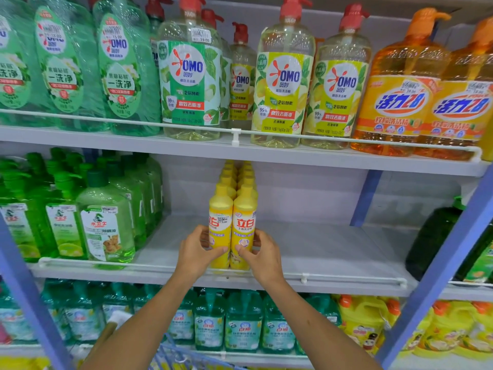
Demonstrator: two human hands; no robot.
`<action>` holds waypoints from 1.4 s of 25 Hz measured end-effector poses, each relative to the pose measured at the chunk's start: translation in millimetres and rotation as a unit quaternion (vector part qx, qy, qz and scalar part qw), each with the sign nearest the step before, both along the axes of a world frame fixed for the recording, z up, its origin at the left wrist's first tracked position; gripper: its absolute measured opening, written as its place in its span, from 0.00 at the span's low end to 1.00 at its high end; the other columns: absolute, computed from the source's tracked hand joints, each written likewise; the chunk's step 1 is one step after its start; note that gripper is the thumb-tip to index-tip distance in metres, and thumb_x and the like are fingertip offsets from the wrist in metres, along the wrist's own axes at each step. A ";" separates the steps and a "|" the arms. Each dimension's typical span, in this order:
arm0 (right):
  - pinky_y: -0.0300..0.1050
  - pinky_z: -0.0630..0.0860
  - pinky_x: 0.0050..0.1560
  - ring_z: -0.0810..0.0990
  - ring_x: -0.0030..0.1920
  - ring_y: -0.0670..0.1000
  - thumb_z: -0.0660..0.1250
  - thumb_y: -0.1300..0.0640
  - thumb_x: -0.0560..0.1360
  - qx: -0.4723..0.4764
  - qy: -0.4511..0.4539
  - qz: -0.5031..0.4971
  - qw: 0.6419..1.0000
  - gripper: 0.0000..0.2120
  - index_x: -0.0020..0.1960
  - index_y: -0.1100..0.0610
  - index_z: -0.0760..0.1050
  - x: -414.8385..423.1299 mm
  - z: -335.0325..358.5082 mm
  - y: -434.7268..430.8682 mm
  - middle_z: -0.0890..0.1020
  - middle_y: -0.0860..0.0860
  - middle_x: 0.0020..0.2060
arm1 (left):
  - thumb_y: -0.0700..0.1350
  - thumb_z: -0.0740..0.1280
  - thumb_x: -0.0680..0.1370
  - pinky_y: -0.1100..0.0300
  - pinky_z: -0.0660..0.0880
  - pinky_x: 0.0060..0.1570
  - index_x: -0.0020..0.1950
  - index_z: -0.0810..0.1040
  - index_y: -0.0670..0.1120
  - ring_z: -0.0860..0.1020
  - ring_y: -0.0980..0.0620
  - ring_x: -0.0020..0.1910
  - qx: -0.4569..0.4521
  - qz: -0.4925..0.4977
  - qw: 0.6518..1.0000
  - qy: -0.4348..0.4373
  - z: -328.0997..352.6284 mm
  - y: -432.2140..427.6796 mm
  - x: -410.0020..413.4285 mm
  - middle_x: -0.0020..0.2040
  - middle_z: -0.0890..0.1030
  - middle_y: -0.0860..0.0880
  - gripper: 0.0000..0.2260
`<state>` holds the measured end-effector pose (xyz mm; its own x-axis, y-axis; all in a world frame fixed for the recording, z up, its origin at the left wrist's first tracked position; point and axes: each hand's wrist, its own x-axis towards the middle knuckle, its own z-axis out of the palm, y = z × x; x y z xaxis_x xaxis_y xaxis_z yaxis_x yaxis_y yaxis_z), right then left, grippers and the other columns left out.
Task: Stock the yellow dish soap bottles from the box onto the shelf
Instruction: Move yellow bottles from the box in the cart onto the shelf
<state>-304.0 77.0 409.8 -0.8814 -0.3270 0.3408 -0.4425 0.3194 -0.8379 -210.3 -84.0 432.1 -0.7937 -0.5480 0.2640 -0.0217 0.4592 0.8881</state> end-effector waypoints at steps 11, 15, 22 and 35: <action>0.44 0.82 0.56 0.81 0.53 0.42 0.80 0.47 0.68 -0.014 0.007 -0.008 1.000 0.27 0.64 0.50 0.76 -0.8 -1.6 2.1 0.81 0.45 0.55 | 0.43 0.82 0.67 0.65 0.79 0.47 0.59 0.77 0.47 0.81 0.59 0.48 0.033 -0.016 0.999 -0.013 -5.8 -2.8 -1.4 0.48 0.83 0.54 0.24; 0.41 0.82 0.54 0.81 0.52 0.42 0.80 0.46 0.68 -0.018 0.022 -0.027 0.999 0.27 0.64 0.49 0.76 3.0 0.0 2.3 0.82 0.44 0.55 | 0.46 0.83 0.66 0.71 0.74 0.40 0.57 0.76 0.48 0.81 0.60 0.46 0.018 0.013 1.000 -0.003 -4.4 6.0 -4.1 0.47 0.83 0.54 0.25; 0.43 0.82 0.56 0.82 0.53 0.43 0.80 0.51 0.69 -0.023 0.028 0.003 0.999 0.27 0.66 0.49 0.77 2.7 2.4 7.0 0.82 0.46 0.56 | 0.48 0.83 0.66 0.67 0.77 0.44 0.58 0.76 0.48 0.82 0.57 0.47 0.019 0.025 0.999 0.006 -6.2 9.6 -3.9 0.48 0.83 0.53 0.25; 0.41 0.81 0.58 0.82 0.55 0.43 0.79 0.53 0.70 -0.041 0.005 0.020 0.999 0.28 0.68 0.50 0.77 4.9 2.2 9.8 0.81 0.46 0.57 | 0.43 0.81 0.68 0.58 0.81 0.53 0.55 0.76 0.50 0.82 0.57 0.49 0.064 -0.042 0.997 0.013 -9.9 -3.8 -7.1 0.49 0.84 0.54 0.21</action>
